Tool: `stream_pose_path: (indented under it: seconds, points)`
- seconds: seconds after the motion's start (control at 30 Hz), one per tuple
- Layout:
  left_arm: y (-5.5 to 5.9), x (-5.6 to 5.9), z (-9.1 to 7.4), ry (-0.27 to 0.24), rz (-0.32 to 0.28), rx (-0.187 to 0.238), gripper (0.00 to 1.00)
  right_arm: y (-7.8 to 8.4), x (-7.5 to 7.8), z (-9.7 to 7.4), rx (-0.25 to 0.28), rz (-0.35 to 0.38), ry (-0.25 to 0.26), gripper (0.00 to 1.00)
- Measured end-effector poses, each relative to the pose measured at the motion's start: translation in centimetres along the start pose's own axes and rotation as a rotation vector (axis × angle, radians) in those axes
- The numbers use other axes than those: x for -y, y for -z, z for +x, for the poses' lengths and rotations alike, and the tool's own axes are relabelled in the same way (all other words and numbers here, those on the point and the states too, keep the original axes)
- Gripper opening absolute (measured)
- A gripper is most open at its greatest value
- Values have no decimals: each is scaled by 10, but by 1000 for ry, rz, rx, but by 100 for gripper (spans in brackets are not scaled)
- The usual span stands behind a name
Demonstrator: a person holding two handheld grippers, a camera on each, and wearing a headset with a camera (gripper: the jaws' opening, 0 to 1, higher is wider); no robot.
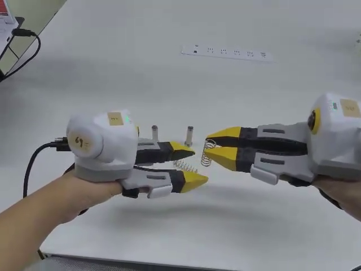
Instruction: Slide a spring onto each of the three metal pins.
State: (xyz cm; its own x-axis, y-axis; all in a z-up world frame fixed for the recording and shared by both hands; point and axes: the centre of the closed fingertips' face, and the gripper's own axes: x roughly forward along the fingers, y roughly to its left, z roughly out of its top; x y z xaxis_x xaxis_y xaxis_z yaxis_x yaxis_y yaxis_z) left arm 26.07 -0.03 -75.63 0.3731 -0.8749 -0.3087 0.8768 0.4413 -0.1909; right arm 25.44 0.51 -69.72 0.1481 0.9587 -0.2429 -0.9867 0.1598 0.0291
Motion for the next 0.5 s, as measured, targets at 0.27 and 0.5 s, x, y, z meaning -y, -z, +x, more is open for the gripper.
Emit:
stream_pose_path:
  seconds: [0.27,0.5]
  points:
    - [5,-16,-18,-61,-14,5,37,1,3,-1,-2,3,14,7]
    - [4,-19,-21,-89,-14,15,43,0,4,0,-2,0,19,7]
